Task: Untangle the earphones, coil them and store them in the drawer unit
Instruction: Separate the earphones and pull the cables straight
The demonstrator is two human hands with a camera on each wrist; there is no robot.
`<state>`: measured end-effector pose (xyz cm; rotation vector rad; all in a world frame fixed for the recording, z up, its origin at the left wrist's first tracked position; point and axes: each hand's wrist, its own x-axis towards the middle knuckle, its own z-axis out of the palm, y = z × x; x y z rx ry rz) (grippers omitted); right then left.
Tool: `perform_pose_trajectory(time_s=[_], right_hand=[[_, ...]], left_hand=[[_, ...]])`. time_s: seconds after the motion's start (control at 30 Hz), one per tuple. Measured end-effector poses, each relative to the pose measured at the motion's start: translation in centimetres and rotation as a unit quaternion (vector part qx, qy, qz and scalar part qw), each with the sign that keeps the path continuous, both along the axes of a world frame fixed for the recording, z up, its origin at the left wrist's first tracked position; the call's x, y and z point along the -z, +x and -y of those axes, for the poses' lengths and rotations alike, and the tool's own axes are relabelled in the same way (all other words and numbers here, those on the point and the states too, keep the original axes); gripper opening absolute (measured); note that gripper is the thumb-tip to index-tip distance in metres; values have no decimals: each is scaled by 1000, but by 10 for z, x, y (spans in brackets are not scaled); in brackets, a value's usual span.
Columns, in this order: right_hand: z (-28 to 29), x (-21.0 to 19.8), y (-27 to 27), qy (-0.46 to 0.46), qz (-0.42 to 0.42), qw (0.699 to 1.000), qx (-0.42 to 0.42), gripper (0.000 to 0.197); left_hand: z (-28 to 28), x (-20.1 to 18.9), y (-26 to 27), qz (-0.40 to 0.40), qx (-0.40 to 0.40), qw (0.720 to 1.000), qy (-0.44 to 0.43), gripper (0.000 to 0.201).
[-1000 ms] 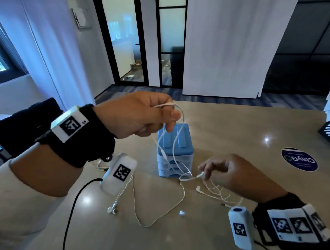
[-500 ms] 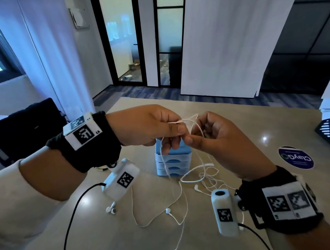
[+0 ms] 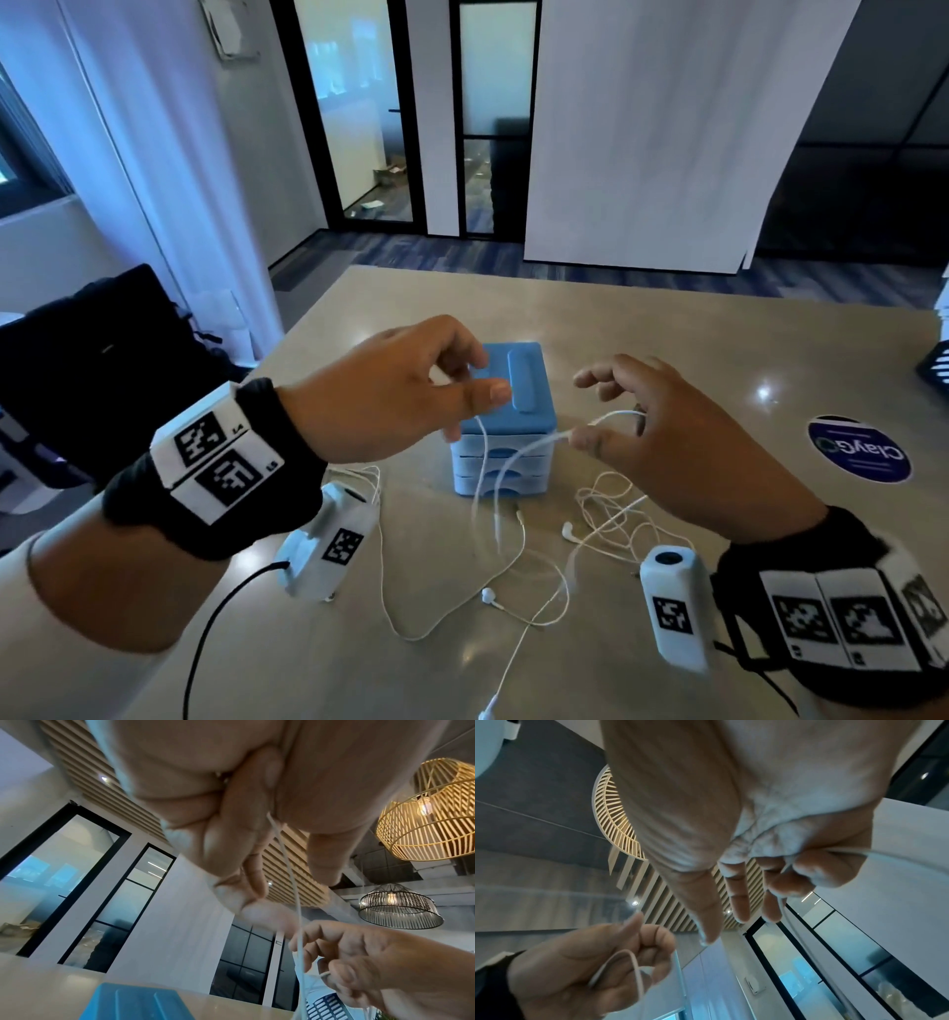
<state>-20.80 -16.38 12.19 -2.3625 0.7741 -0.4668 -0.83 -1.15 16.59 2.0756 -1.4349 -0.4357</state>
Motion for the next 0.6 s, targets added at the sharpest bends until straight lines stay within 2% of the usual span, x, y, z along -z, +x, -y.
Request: perform_pose_trajectory(time_s=[0.03, 0.1, 0.2, 0.23, 0.27, 0.3, 0.37, 0.47, 0.5, 0.53, 0.57, 0.6], right_hand=[[2, 1, 0, 0, 2, 1000, 4, 35], [6, 1, -2, -1, -28, 1000, 10, 32], [8, 1, -5, -20, -171, 985, -2, 40], [5, -1, -3, -14, -182, 983, -18, 45], [-1, -3, 1, 18, -160, 986, -46, 47], [-9, -7, 6, 87, -114, 986, -82, 47], [-24, -5, 17, 260, 7, 951, -166, 44], [-27, 7, 26, 374, 133, 905, -155, 12], [-25, 11, 27, 393, 169, 895, -126, 13], [-22, 13, 27, 410, 202, 885, -87, 17], [-16, 17, 26, 433, 238, 868, -45, 19], [-11, 19, 25, 453, 272, 849, -11, 21]], left_hand=[[-1, 0, 0, 18, 5, 1000, 15, 27], [-4, 3, 3, 11, 34, 998, 47, 25], [-7, 5, 8, -155, 48, 987, 18, 25], [-7, 4, 7, -216, 54, 975, 1, 22], [-7, 3, 5, -266, 66, 962, -11, 20], [-6, 2, 2, -309, 83, 947, -22, 21], [-2, 0, -2, -395, 105, 910, -62, 29], [3, -1, 1, -522, 62, 836, -158, 38], [3, 1, 4, -544, 34, 818, -184, 39], [3, 7, 7, -550, 5, 811, -198, 38], [2, 16, 8, -540, -21, 818, -198, 36], [0, 26, 8, -514, -41, 838, -179, 35]])
